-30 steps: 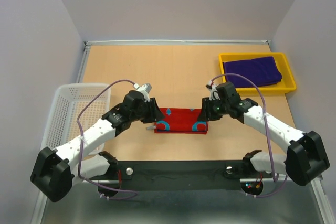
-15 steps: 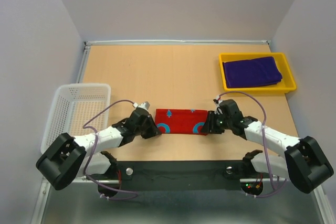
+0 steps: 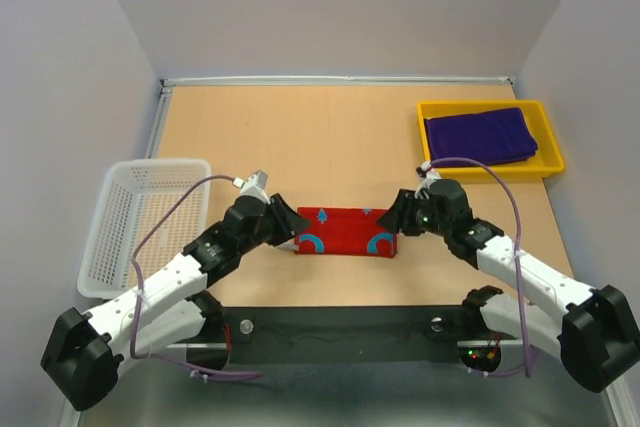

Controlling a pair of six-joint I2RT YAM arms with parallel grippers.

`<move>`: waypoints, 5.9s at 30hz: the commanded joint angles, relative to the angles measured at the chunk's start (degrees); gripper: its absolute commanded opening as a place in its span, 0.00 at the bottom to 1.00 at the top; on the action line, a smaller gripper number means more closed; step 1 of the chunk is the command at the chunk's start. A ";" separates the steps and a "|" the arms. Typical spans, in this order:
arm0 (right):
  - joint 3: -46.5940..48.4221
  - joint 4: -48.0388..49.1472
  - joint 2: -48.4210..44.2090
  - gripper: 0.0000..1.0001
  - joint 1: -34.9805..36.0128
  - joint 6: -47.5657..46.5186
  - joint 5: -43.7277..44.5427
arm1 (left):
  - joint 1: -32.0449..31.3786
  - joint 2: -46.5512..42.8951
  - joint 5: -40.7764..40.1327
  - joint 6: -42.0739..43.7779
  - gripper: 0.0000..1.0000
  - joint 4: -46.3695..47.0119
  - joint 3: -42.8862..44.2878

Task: Fold and stack the towels
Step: Fold the towel, then neatly place the folded towel into the bin

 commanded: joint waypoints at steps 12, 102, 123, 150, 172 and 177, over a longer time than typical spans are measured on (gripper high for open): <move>-10.86 49.63 16.60 0.52 -0.01 10.65 10.53 | -0.14 24.90 -10.83 -4.34 0.33 34.51 -2.43; 7.84 -13.03 5.19 1.00 -19.88 -8.59 18.99 | -34.07 75.80 -26.47 35.21 0.33 -27.35 63.40; -0.68 8.59 12.31 1.00 -19.88 9.24 -12.65 | -29.59 61.83 -22.43 31.79 0.00 -16.27 54.17; -6.22 39.35 34.89 0.94 -11.45 27.35 -19.34 | -27.74 58.57 -21.99 29.50 0.00 -13.20 53.20; 2.81 36.12 42.19 0.00 -10.12 18.05 -19.87 | -27.56 55.24 -17.59 25.81 0.61 -9.33 48.11; 11.34 18.84 42.10 0.01 -11.35 3.82 -17.07 | -24.14 46.48 -17.24 24.93 0.83 -9.59 43.28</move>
